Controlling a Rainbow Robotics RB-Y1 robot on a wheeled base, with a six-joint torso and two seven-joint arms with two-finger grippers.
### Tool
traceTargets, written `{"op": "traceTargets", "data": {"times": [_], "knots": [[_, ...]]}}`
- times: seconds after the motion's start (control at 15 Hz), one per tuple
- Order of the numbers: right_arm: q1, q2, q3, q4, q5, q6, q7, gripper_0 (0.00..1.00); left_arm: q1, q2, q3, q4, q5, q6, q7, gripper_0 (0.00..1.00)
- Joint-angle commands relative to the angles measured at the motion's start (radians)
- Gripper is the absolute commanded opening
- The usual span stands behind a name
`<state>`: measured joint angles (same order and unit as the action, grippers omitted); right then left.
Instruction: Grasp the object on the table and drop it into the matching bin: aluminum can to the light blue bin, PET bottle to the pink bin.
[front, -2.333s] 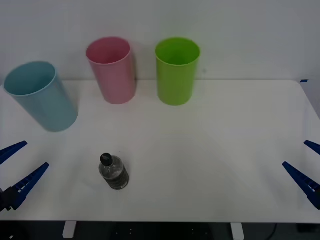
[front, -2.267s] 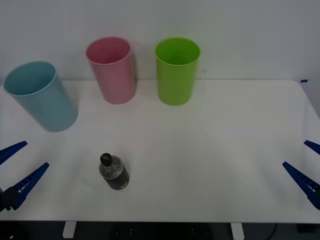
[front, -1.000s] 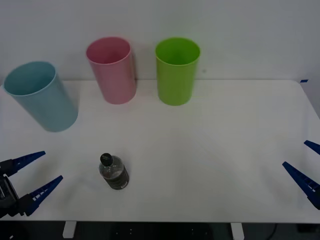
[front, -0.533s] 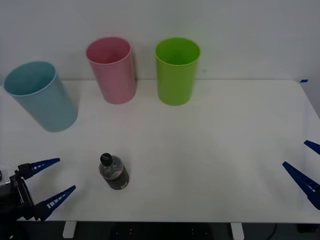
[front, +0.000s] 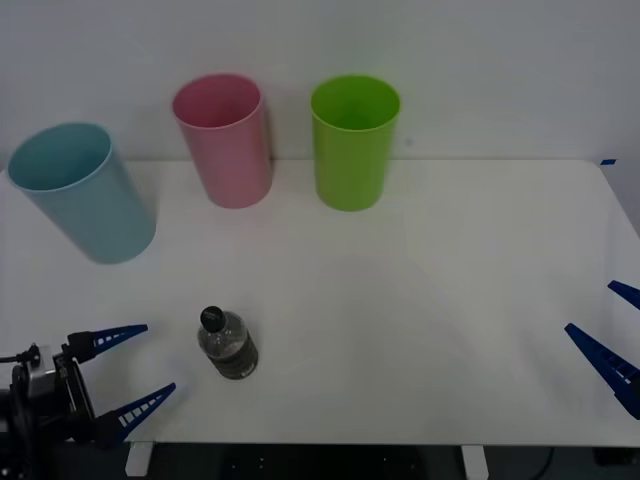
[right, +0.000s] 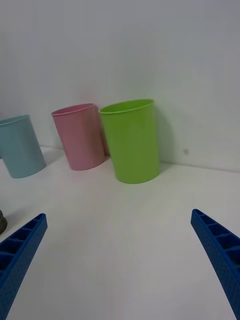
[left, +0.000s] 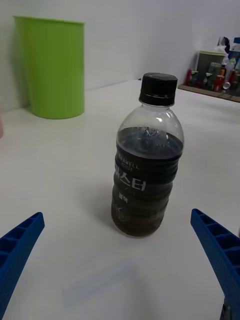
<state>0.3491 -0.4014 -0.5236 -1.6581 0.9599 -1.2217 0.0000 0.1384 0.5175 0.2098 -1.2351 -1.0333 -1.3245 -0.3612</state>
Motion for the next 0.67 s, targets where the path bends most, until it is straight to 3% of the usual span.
{"op": "traceTargets", "data": {"times": [0.07, 0.67], "knots": [[0.0, 0.0, 0.0, 0.0, 0.0, 0.0, 0.0, 1.0, -0.01, -0.039, -0.003, 0.002, -0.027, 0.001, -0.001, 1.0], [0.0, 0.0, 0.0, 0.0, 0.0, 0.0, 0.0, 1.0, -0.043, -0.14, -0.003, 0.002, -0.126, 0.018, -0.002, 1.0]]}}
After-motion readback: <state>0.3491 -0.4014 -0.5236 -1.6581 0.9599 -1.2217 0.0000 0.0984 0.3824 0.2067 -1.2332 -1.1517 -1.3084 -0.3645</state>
